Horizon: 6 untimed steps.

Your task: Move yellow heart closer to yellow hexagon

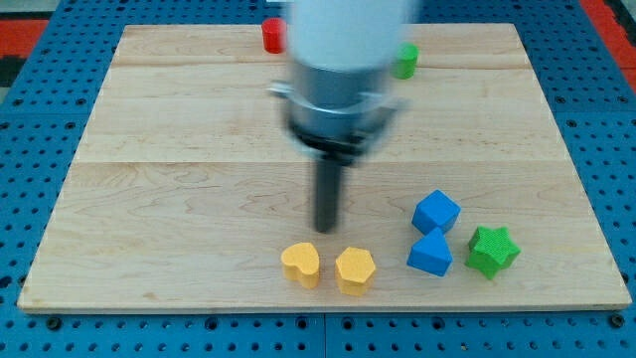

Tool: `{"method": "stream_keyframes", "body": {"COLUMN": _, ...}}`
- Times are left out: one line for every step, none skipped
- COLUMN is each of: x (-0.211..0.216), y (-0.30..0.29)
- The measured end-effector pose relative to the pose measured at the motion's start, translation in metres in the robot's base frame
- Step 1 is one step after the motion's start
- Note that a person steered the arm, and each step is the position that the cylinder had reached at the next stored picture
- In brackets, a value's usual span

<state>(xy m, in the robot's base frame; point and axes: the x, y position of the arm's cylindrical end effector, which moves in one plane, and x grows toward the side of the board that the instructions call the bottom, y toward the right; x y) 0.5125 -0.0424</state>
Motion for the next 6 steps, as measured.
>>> {"method": "stream_keyframes", "body": {"x": 0.006, "y": -0.06}}
{"method": "stream_keyframes", "body": {"x": 0.036, "y": -0.06}}
{"method": "stream_keyframes", "body": {"x": 0.048, "y": -0.056}}
{"method": "stream_keyframes", "body": {"x": 0.072, "y": -0.02}}
{"method": "stream_keyframes", "body": {"x": 0.092, "y": -0.002}}
{"method": "stream_keyframes", "body": {"x": 0.085, "y": 0.046}}
